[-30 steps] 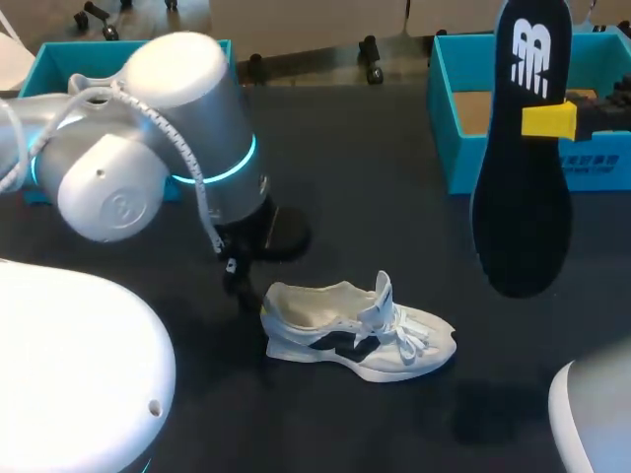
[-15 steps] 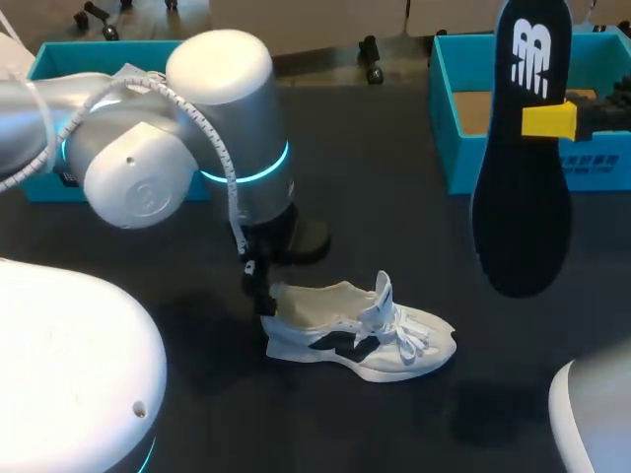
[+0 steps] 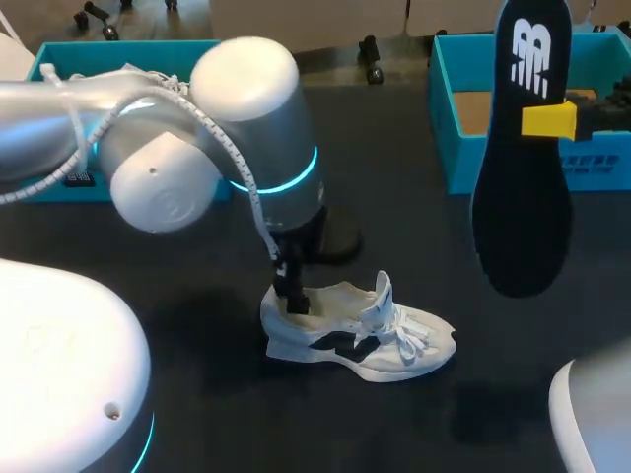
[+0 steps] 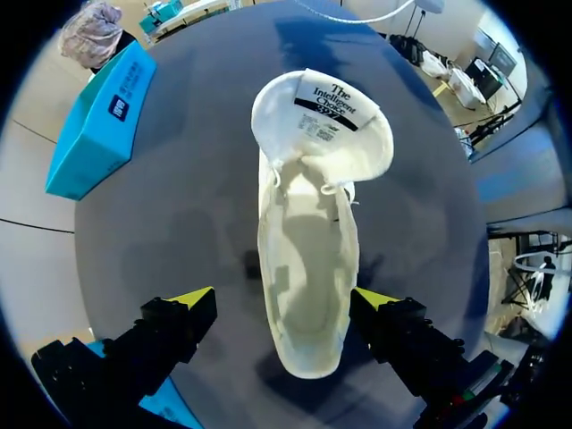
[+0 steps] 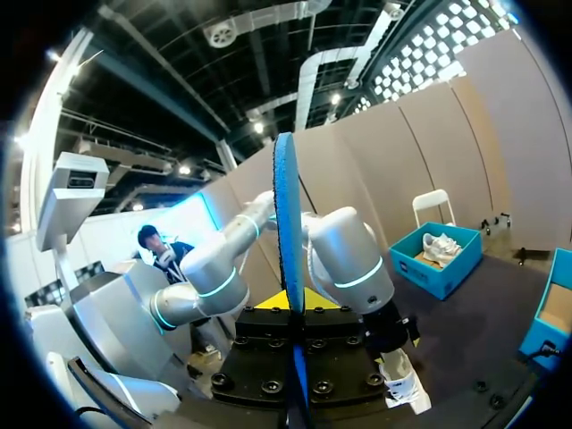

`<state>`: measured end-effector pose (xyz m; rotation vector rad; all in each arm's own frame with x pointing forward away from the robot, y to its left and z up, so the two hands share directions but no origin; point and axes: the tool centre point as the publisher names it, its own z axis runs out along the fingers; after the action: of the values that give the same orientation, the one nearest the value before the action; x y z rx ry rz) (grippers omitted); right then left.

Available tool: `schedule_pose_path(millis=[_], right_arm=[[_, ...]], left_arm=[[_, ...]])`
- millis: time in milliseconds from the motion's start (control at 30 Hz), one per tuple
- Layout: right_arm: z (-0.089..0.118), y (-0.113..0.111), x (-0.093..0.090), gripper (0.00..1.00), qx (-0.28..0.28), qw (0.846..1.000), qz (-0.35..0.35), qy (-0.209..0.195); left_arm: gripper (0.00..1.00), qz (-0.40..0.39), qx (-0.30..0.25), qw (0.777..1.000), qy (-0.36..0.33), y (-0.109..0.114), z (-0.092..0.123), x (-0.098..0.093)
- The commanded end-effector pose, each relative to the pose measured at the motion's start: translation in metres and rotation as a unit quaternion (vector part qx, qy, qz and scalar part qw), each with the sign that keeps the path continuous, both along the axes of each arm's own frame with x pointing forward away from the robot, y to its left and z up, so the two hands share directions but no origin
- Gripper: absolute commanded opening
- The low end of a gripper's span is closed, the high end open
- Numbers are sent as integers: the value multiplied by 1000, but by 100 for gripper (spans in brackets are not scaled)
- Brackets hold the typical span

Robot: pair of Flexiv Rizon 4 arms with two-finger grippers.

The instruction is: Take the shoe out of the shoebox, open the shoe tongue, remove and reinsert the insole, then place the shoe into the shoebox

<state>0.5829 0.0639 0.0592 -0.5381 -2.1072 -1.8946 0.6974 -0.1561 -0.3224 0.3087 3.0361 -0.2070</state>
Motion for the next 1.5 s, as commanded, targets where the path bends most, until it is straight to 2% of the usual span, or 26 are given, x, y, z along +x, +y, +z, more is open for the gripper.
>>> schedule_pose_path(millis=[33, 100, 133, 167, 400, 533, 667, 767, 800, 933, 967, 1033, 1300, 1333, 1367, 1400, 1500], right_arm=[[1, 2, 4, 0, -2, 1000, 3, 1], [1, 2, 4, 0, -2, 1000, 3, 1], [1, 2, 4, 0, -2, 1000, 3, 1], [1, 2, 4, 0, -2, 1000, 3, 1], [1, 2, 4, 0, -2, 1000, 3, 1], [1, 2, 4, 0, -2, 1000, 3, 1], [1, 2, 4, 0, -2, 1000, 3, 1], [1, 2, 4, 0, -2, 1000, 3, 1], [1, 2, 4, 0, -2, 1000, 3, 1], [1, 2, 4, 0, -2, 1000, 3, 1], [1, 2, 4, 0, -2, 1000, 3, 1], [1, 2, 4, 0, -2, 1000, 3, 1], [1, 2, 4, 0, -2, 1000, 3, 1], [1, 2, 4, 0, -2, 1000, 3, 1], [1, 2, 4, 0, -2, 1000, 3, 1], [1, 2, 4, 0, -2, 1000, 3, 1], [1, 2, 4, 0, -2, 1000, 3, 1]], left_arm=[[100, 0, 5, 1000, 1, -6, -3, 3], [100, 0, 5, 1000, 1, -6, -3, 3], [100, 9, 3, 999, -32, -35, -18, 10], [100, 9, 2, 999, -31, -48, -25, 14], [100, 10, 1, 1000, -27, -66, -44, 16], [100, 8, 0, 1000, -26, -68, -46, 16], [90, 11, -1, 1000, -21, -70, -48, 20], [91, 15, 1, 1000, -16, -70, -50, 22], [89, 16, 3, 1000, -13, -69, -50, 23], [68, 18, 5, 1000, -7, -66, -52, 23], [58, 19, 5, 1000, -3, -65, -52, 23], [49, 20, 3, 1000, 0, -60, -50, 23], [45, 10, 2, 1000, 7, -50, -50, 19], [40, 10, 2, 1000, 8, -50, -50, 19], [10, 9, 3, 1000, 8, -50, -51, 18], [0, 9, 3, 1000, 8, -50, -51, 18], [0, 3, -2, 1000, 7, -48, -49, 17]])
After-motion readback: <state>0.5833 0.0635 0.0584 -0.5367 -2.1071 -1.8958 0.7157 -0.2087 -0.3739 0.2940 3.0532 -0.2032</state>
